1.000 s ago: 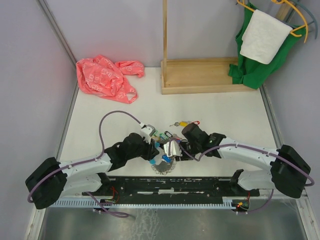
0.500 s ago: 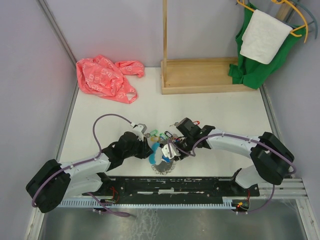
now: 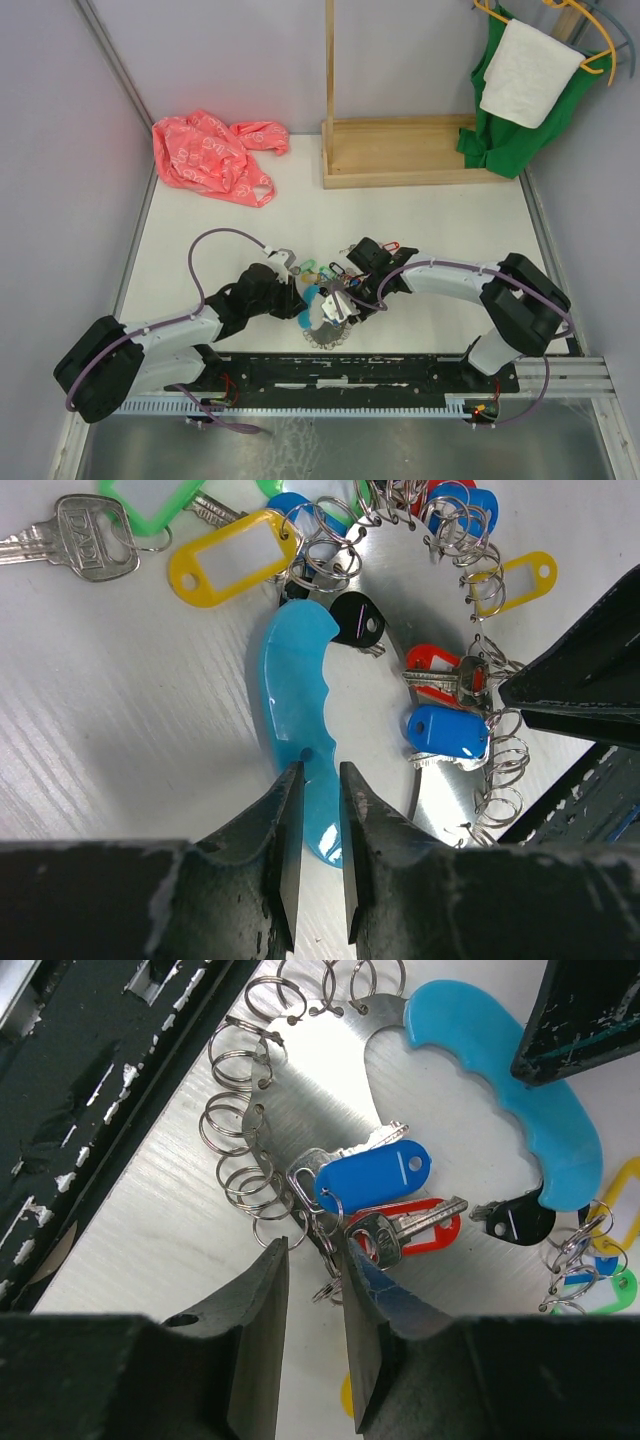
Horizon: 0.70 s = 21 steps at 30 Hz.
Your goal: Put the keys on the keyring
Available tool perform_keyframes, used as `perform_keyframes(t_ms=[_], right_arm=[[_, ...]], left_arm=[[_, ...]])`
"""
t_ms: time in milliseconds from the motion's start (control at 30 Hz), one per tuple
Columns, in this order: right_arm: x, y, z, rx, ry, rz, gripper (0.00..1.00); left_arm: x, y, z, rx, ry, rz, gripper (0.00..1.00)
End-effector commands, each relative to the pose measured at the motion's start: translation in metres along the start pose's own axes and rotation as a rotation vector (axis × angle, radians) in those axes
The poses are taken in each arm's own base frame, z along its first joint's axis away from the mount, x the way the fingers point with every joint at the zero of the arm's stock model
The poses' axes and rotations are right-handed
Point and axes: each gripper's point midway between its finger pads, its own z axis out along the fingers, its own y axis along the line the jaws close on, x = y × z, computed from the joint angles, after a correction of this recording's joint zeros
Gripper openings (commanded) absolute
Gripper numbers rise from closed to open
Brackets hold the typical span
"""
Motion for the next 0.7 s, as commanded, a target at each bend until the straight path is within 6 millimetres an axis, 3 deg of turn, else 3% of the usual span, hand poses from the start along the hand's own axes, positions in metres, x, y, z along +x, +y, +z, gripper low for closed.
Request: perform_keyframes(t_ms=[0,233,600,667], right_arm=[[-0.005,-0.014,-0.001,0.020,-0.010,-0.055,0.36],[0.001,-0.015,0.001,0.017,0.013,-0.055,0.31],[-0.001,-0.017,-0.008,0.039,0.030,-0.055,0.02],[-0.003,-0.018,-0.011,0.053,0.034,-0.052,0.01]], left_arm=[[-0.011,-0.012,0.000,0.052,-0.027,-0.001,0.27],[-0.010,-0.014,0.000,0.067,-0.021,0.004,0.27],[-0.024,-0.031,-0.006,0.152,-0.072,0.075,0.27],[-0.032,-0.040,-0.009,0.195,-0.113,0.108,0.27]])
